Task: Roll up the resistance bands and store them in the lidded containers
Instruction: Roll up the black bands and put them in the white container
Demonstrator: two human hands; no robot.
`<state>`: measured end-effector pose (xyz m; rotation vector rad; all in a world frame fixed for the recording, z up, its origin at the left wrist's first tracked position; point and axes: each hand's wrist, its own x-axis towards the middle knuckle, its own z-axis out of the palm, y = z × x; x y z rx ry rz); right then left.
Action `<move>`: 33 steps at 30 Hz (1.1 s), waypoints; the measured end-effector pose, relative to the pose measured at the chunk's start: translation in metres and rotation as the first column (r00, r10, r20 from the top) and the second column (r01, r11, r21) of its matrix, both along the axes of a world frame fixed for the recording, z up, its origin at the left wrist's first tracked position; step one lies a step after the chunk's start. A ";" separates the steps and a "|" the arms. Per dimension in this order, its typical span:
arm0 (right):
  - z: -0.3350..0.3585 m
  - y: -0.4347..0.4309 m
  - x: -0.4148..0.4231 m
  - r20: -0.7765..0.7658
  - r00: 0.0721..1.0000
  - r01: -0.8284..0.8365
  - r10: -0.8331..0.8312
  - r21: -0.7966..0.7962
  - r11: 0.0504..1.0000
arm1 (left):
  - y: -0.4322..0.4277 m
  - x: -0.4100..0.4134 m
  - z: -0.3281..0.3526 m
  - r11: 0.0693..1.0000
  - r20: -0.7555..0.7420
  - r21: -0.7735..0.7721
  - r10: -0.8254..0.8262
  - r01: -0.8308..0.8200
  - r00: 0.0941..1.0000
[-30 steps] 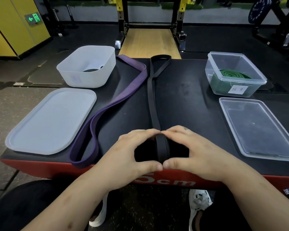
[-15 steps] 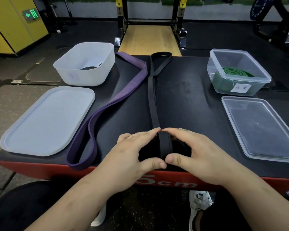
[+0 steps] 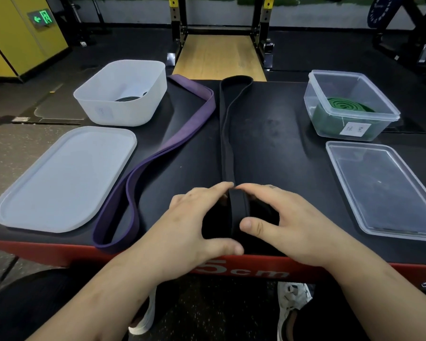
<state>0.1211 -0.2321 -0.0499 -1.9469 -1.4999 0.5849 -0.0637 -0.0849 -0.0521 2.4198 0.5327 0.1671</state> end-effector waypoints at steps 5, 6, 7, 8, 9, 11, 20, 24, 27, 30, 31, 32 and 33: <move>0.002 -0.001 0.000 -0.022 0.999 -0.029 0.029 0.009 1.000 | 0.003 0.003 -0.002 1.000 0.039 0.004 0.023 -0.023 0.999; 0.003 -0.001 -0.001 -0.028 0.999 -0.031 0.031 0.008 0.999 | 0.003 0.004 -0.002 1.000 0.037 0.001 0.025 -0.025 0.999; 0.005 -0.001 -0.002 -0.036 0.999 -0.034 0.035 0.014 0.999 | 0.003 0.005 -0.002 1.000 0.036 -0.005 0.025 -0.025 0.999; 0.006 0.000 -0.001 -0.047 0.998 -0.036 0.037 0.026 0.999 | 0.003 0.005 -0.001 1.000 0.040 -0.006 0.021 -0.021 0.999; 0.008 0.002 -0.001 -0.054 0.998 -0.035 0.037 0.039 0.999 | 0.002 0.005 0.000 1.000 0.044 -0.001 0.013 -0.013 0.999; 0.008 0.006 -0.001 -0.052 0.998 -0.026 0.030 0.061 0.998 | 0.002 0.005 0.002 1.000 0.056 0.009 0.006 -0.007 0.998; 0.005 0.004 0.001 -0.078 0.995 -0.056 0.061 0.059 0.997 | 0.002 0.005 0.002 0.998 0.078 -0.055 0.026 -0.022 0.997; 0.002 0.005 -0.001 -0.034 0.998 -0.046 0.048 0.057 0.997 | 0.003 0.004 0.001 0.997 0.090 -0.072 0.019 -0.013 0.996; 0.003 0.002 -0.001 -0.036 0.999 -0.027 0.028 0.018 0.999 | 0.004 0.004 0.001 0.998 0.116 -0.049 0.030 -0.025 0.993; 0.007 0.003 -0.001 -0.090 0.995 -0.036 0.043 0.081 0.996 | 0.005 0.004 0.000 0.999 0.096 -0.042 0.014 -0.010 0.995; 0.008 0.004 -0.001 -0.100 0.994 -0.032 0.040 0.088 0.996 | 0.005 0.003 0.000 1.000 0.083 -0.024 -0.002 0.004 0.997; 0.007 0.005 -0.001 -0.103 0.994 -0.028 0.036 0.084 0.996 | 0.005 0.002 0.000 1.000 0.070 -0.018 -0.008 0.009 0.998; 0.005 0.005 -0.001 -0.096 0.995 -0.022 0.029 0.076 0.997 | 0.005 0.002 0.001 1.000 0.071 -0.026 -0.008 0.010 0.997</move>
